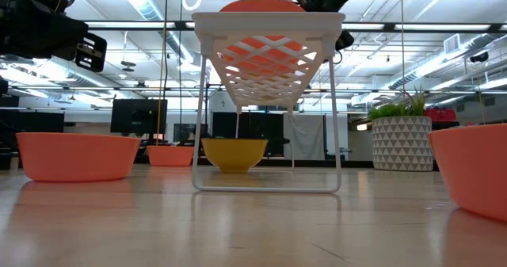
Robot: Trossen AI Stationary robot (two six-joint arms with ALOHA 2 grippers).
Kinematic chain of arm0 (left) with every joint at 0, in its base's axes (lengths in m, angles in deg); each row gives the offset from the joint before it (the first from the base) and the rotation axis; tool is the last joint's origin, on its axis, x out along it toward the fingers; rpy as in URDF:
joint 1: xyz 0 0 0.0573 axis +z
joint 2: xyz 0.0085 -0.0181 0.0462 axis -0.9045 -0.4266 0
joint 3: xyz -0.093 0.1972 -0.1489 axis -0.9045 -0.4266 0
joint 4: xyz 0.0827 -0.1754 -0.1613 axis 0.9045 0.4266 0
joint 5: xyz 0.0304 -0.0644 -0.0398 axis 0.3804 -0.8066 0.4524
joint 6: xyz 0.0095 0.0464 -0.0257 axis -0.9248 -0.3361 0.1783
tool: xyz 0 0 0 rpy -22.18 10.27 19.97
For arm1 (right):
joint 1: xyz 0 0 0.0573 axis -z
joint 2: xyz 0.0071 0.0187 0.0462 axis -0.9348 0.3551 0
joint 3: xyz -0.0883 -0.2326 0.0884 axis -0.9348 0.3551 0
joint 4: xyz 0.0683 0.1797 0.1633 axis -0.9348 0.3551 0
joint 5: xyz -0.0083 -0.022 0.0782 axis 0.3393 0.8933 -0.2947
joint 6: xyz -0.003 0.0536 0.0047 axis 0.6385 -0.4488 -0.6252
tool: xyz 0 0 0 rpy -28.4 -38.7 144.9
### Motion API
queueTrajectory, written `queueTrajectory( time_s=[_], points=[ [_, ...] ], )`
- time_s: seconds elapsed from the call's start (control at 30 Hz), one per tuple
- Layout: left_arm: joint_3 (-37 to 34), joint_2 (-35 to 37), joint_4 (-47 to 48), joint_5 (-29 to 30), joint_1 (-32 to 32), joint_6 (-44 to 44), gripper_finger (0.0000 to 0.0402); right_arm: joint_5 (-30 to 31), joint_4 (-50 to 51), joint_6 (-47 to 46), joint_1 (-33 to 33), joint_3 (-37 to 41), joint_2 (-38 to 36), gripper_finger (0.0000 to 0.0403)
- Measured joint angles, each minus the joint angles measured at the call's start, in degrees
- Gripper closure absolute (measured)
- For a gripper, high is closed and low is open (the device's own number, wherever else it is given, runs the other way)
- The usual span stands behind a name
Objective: Pick & Place Mini bowls
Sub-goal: Stack the yellow patterned bowl on top of the yellow patterned bowl on the shelf
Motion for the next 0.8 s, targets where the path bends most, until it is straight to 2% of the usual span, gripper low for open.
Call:
queueTrajectory(
  time_s=[0.43, 0.8],
  points=[
    [0.0, 0.0, 0.0, 0.0, 0.0, 0.0, 0.0387, -0.5, -3.6, -0.7, 0.0, 0.0, 0.0, 0.0403],
    [0.0, 0.0, 0.0, 0.0, 0.0, 0.0, 0.0387, -2.2, -8.5, -3.5, 0.0, 3.8, -1.2, 0.0403]
  ],
)
